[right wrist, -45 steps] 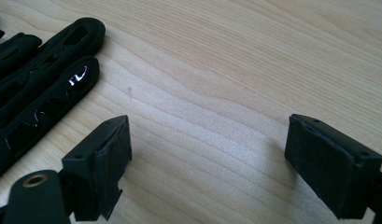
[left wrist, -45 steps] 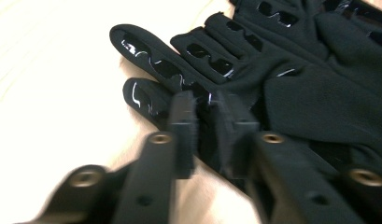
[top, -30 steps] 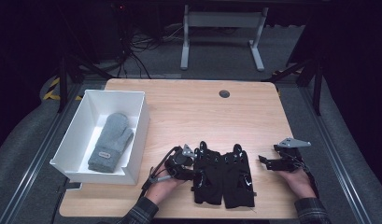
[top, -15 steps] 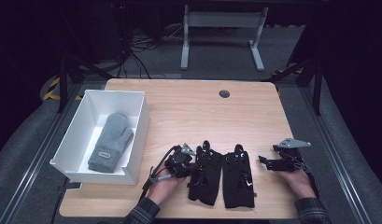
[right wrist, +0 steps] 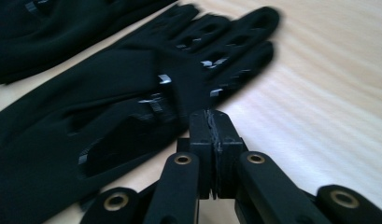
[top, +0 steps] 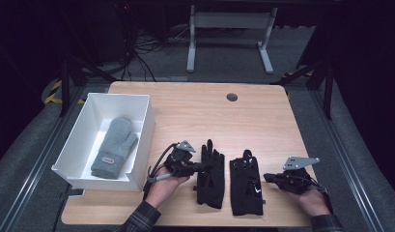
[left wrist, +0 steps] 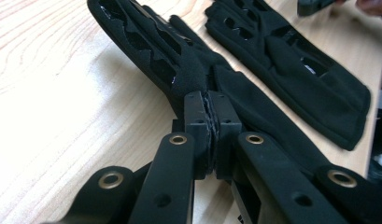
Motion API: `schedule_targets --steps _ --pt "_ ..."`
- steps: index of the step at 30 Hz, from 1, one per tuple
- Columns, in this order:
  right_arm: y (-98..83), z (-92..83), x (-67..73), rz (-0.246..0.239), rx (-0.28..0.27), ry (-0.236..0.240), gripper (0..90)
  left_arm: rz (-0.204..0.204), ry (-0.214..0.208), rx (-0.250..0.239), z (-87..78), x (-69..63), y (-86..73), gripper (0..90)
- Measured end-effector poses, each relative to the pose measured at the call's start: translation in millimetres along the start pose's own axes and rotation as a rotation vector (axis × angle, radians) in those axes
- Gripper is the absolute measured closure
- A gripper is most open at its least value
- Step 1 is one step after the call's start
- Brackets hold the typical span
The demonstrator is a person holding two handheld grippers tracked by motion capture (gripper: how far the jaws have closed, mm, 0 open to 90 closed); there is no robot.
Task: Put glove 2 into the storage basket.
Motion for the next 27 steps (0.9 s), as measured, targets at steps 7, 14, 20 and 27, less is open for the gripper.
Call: schedule_targets --steps 7,14,20,27 --pt "0.1 10.9 22.1 -0.054 0.044 0.099 90.0 0.003 -0.028 -0.01 -7.6 -3.6 4.1 88.3" --pt "9.3 23.1 35.5 -0.085 0.05 0.143 90.0 0.009 -0.035 -0.001 -7.7 -4.3 4.8 88.2" --pt "16.4 30.4 39.7 -0.094 0.05 0.164 90.0 0.004 -0.064 0.005 -7.2 -6.5 5.5 88.2" --pt "25.8 45.8 52.2 -0.127 0.067 0.203 90.0 0.014 -0.075 0.0 -7.9 -10.3 10.9 88.2"
Point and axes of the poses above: each handheld gripper's, and its own axes: z roughly forward along the jaws, y roughly out of its top, x roughly to its left, the point moved 7 cm from there along z, roughly forward along the jaws, and after that the axes turned 1 degree about y, right-handed, at the moved point
